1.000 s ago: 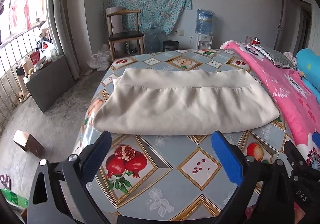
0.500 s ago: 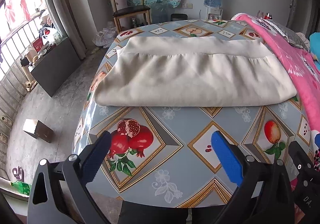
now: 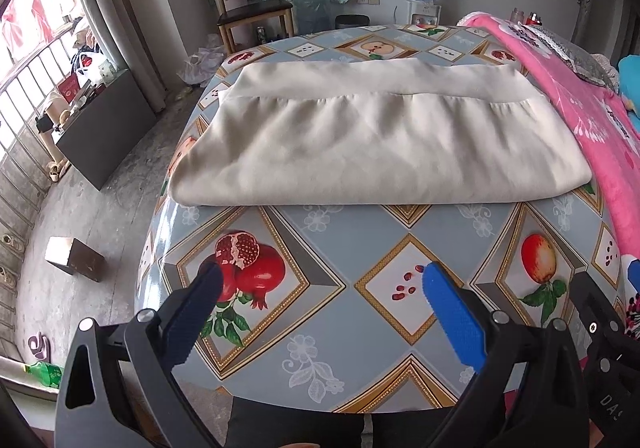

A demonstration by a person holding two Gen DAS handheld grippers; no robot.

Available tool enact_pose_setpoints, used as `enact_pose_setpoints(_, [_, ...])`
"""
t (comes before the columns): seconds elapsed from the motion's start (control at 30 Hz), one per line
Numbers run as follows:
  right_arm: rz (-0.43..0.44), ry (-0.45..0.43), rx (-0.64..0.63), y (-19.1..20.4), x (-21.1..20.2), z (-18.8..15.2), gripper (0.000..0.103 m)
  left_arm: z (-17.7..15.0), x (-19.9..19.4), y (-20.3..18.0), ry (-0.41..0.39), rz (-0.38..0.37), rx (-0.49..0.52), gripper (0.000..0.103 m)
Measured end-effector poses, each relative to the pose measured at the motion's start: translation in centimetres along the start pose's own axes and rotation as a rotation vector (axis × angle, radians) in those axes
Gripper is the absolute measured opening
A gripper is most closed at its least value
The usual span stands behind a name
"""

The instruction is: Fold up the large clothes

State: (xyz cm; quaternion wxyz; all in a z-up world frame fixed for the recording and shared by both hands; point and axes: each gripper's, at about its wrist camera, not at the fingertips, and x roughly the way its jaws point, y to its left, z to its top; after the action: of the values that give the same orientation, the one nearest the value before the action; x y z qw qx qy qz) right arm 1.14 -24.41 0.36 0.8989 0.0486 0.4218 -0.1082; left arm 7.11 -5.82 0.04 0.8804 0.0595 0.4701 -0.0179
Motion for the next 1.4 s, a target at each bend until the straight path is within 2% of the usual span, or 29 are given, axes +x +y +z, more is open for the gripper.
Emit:
enact_pose_setpoints(0.5, [-0.002,0.001,-0.010,-0.03,0.11,0.15,0.096,0.20,-0.18,-0.85,0.018,-0.012,-0.005,0.098])
enact_pose_setpoints(1.4, [-0.015,0.003,-0.020,-0.38,0.50,0.50,0.096,0.07,0.10,-0.17,0.028,-0.040,-0.038,0.098])
